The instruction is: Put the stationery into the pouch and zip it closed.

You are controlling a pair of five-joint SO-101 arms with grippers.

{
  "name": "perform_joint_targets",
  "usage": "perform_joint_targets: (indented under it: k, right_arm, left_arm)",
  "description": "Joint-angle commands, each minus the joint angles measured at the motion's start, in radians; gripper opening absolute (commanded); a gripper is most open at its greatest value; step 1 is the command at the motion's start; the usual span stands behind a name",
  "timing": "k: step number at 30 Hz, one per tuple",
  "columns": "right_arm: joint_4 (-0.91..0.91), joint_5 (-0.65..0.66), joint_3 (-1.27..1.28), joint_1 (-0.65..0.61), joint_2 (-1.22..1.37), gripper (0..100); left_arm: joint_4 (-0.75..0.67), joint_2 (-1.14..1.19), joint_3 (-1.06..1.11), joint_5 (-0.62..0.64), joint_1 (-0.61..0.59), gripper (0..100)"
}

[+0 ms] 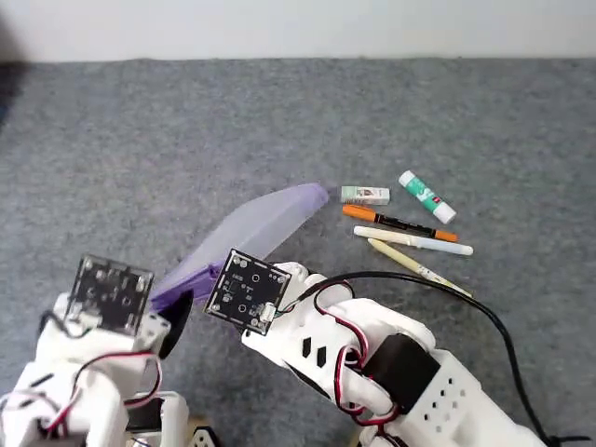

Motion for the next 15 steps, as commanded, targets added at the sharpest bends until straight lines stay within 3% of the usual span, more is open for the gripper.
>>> perform_joint_targets:
  k: [1, 9, 15]
  right_arm:
    - [-0.024, 0.008, -0.015, -0.007, -0.027, 0.8]
    - [-0.024, 0.009, -0.015, -0.005, -0.028, 0.8]
    - [-0.039, 0.011, -0.023, 0.021, -0.028, 0.8]
  left_arm:
    - [-0.123, 0.012, 0.065, -0.005, -0.041, 31]
    - [-0.344, 0.009, 0.061, 0.058, -0.247, 31]
    - [-0.442, 0.011, 0.26, 0.077, -0.262, 30]
